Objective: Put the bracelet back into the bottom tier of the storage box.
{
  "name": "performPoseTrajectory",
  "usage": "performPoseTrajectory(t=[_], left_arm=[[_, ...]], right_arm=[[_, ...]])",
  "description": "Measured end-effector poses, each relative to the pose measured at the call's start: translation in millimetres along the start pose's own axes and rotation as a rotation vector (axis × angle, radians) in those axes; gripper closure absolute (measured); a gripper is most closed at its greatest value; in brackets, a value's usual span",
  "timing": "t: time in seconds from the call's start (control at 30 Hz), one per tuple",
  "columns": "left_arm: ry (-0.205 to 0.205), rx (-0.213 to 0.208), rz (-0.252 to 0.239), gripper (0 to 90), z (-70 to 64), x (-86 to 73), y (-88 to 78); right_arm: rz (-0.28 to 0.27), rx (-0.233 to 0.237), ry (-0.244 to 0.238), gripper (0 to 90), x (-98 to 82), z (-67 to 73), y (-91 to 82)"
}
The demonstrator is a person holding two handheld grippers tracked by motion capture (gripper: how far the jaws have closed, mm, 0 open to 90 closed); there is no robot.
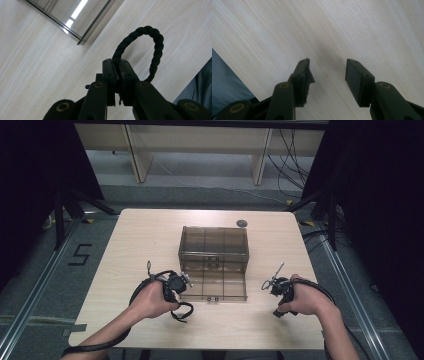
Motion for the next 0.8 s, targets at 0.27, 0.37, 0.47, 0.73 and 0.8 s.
performPoseTrajectory(t=[0.27, 0.37, 0.47, 0.73, 0.8], left_arm=[[-0.013, 0.004, -0.008, 84.4, 5.3, 5.4, -2.2], [-0.021, 0.007, -0.017, 84.4, 7.5, 7.8, -1.8], [-0.021, 0.009, -0.013, 84.4, 10.0, 9.3, -2.7], [-0.027, 0.020, -0.015, 84.4, 17.0, 15.5, -6.0], [-0.034, 0.023, -0.022, 84.4, 18.1, 17.6, -7.0]], right_arm=[[0.000, 0.002, -0.023, 54.5, -0.9, -1.1, 1.3], [0.008, 0.004, -0.002, 54.1, -1.2, 0.3, 1.9], [0.007, 0.007, -0.001, 54.0, -1.1, 0.7, 2.2], [0.010, 0.022, 0.025, 53.6, -1.1, 4.0, 2.7], [0.010, 0.024, 0.020, 53.6, -1.1, 3.4, 2.9]])
Point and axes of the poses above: each handheld gripper's, and its own axes: y roughly forward along the jaws, x roughly out of its top, z roughly to its left, the point moved 8 cm from there along y, roughly forward along the jaws, and after that the axes turned 1 degree about y, right-handed, at the moved point
